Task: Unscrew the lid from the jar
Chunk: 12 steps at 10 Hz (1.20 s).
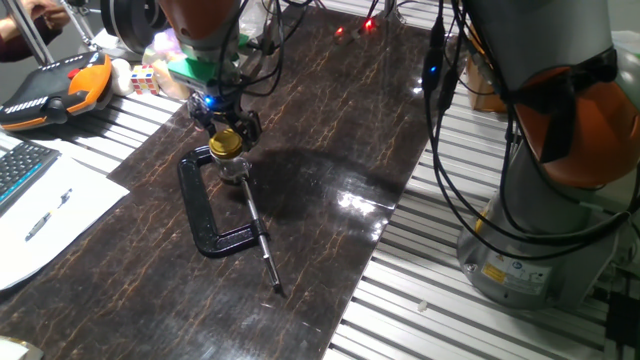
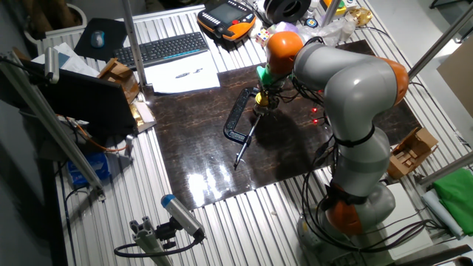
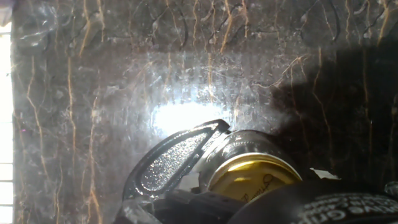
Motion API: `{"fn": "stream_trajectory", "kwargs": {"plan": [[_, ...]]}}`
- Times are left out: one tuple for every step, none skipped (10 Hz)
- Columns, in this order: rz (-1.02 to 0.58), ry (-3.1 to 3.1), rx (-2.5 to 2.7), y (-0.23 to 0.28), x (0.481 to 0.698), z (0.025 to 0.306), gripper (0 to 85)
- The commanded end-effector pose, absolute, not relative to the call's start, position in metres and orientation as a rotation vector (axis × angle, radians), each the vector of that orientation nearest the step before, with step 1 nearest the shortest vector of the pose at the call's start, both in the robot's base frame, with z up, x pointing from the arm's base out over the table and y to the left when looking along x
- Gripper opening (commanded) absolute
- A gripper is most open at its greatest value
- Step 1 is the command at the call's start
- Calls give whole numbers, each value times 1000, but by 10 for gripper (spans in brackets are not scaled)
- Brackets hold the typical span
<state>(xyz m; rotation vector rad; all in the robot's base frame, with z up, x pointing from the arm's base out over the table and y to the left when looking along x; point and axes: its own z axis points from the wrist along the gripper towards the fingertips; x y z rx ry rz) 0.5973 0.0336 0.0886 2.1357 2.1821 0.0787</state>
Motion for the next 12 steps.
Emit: {"fn": "stream_trajectory", "kwargs": {"plan": [[81,2184,2134,34,598,88,850],[84,2186,2133,35,597,88,850],[83,2196,2123,35,597,88,850],[78,2209,2099,36,597,88,850],[74,2225,2078,36,596,87,850],[71,2229,2069,38,596,87,850],[72,2236,2060,39,596,86,850],[77,2244,2055,40,596,86,850],[77,2247,2051,42,596,87,850],[70,2252,2046,44,597,87,850],[66,2256,2040,46,597,88,850],[59,2261,2031,48,597,89,850]]}}
